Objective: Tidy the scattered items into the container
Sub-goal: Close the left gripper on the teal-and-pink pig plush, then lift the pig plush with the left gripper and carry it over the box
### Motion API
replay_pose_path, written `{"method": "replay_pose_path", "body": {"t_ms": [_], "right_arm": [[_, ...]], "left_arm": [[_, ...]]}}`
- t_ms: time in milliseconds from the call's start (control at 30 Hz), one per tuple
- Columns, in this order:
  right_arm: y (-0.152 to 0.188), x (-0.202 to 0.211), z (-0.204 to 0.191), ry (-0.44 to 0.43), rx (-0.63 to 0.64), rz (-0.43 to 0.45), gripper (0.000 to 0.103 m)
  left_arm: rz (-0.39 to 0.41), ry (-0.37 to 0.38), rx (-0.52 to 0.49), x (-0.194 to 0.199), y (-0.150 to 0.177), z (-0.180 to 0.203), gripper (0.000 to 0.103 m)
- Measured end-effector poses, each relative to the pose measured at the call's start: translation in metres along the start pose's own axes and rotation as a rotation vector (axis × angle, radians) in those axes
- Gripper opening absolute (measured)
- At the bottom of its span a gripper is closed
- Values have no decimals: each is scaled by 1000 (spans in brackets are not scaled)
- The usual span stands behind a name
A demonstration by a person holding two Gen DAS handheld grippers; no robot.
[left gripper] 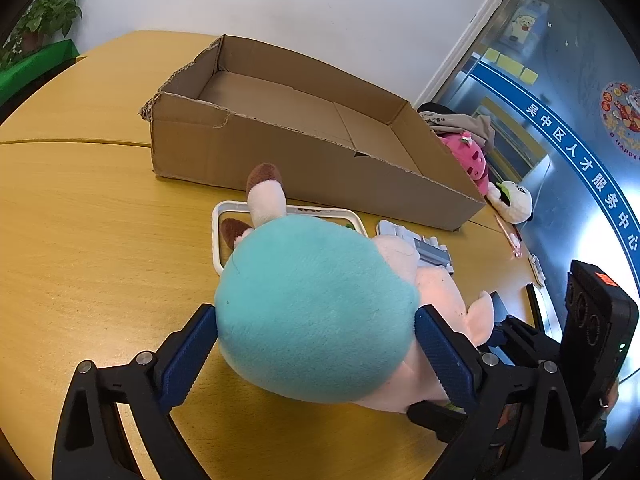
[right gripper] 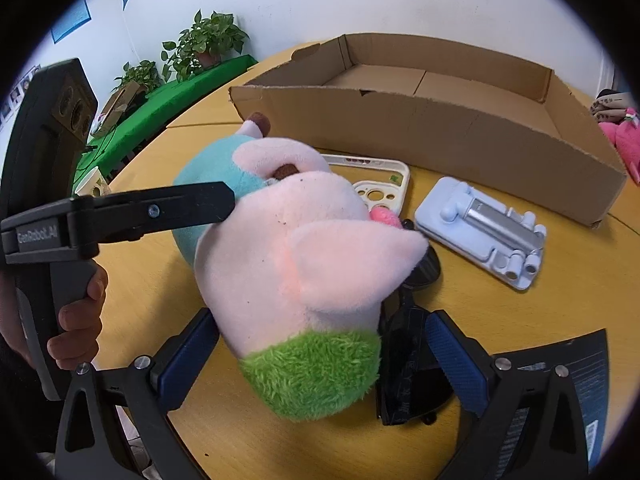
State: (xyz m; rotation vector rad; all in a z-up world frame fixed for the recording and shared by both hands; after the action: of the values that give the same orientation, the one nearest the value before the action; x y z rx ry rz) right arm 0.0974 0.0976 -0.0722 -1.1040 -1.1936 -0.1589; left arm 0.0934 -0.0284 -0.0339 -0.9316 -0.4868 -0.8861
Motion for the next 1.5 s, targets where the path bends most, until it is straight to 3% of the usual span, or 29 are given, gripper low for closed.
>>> {"method": "replay_pose_path", "body": {"t_ms": [133,200,367,533,833,1133,1500], "right_arm": [[1,-8,-8,27,49,-15,102],[0,-6,-11,33,62,-3,96],[-3,3,-19,53,103,17,71],[-4,11,-18,31,72,33,66],[-28,57,-16,75,98,159,65],[-99,134,2,203,183,313,65],[-229,243,24,346,316,517,65]], "left_arm": [[-5,6,-22,1,2,2,93],[-4,9,-31,2,3,3,91],[-6,22,-43,7,4,5,81],[5,32,-64,17,6,11,76],[101,58,-154,58,-15,45,75],[246,114,-288,120,-86,110,74],[468,163,-430,210,-202,192,74]]}}
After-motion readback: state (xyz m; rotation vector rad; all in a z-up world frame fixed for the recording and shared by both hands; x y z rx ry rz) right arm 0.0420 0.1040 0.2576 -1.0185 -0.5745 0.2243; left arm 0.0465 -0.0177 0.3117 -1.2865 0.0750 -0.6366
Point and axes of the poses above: each gripper's, at about its wrist camera, not at the fingertips, and x roughly against the way its jaws point, z to its right, y to its underside, the point moved 8 cm from there along -x, roughly the way its jaws point, and after that the axes turned 12 degrees about x, right-handed, at the moved point
